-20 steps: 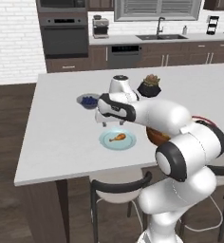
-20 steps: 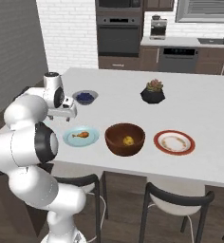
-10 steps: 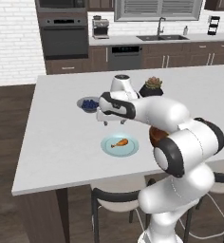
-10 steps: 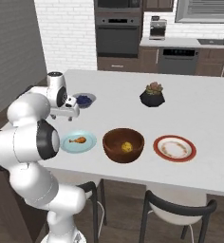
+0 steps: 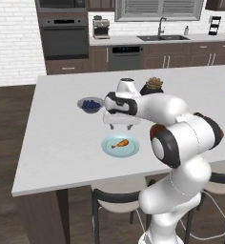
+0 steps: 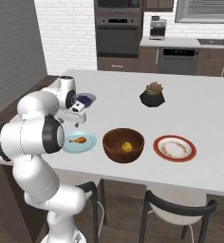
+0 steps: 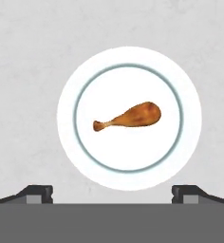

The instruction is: Pick the chicken drumstick and squash from their plates and place them in the bowl. Then put the bowl in the fridge.

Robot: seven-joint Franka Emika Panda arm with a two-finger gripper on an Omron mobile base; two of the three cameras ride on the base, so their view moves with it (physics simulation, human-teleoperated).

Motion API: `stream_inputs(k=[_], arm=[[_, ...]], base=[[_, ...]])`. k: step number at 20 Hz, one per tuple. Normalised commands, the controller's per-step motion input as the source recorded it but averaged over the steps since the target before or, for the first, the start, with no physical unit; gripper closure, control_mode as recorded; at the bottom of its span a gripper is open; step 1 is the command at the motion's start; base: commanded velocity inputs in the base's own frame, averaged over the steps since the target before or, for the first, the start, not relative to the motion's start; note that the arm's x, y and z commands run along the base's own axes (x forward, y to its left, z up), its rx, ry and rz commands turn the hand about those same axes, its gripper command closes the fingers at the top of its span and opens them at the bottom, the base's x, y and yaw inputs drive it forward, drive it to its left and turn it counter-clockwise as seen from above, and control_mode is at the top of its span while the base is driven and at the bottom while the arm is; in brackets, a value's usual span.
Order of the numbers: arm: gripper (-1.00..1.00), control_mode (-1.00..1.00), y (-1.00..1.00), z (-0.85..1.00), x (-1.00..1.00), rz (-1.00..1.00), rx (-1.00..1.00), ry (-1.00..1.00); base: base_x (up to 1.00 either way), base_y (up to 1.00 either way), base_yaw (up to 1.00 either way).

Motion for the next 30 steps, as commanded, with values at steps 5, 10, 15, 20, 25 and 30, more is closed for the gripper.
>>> stream_inputs(k=[5,10,15,20,25,30], arm=[[-1.0,-1.0,0.05,-0.31,0.01,-0.45,-0.03,0.01],[-1.0,-1.0,-0.01,-0.4,0.0,-0.31,-0.01,0.01],[-1.0,-1.0,0.0,-0.37,0.18,-0.73,0.0,0.0],[-1.0,-1.0,-0.25,0.0,0.27,-0.41,0.05,-0.02],[-1.0,-1.0,-0.47,-0.04,0.0,-0.09,0.09,0.05],[-1.0,-1.0,-0.36,-0.13,0.01,-0.04,0.12,0.07]], base=[[0.0,0.0,0.0],[0.0,0.0,0.0],[0.0,0.0,0.0],[0.0,0.0,0.0],[0.0,0.0,0.0],[0.0,0.0,0.0]])
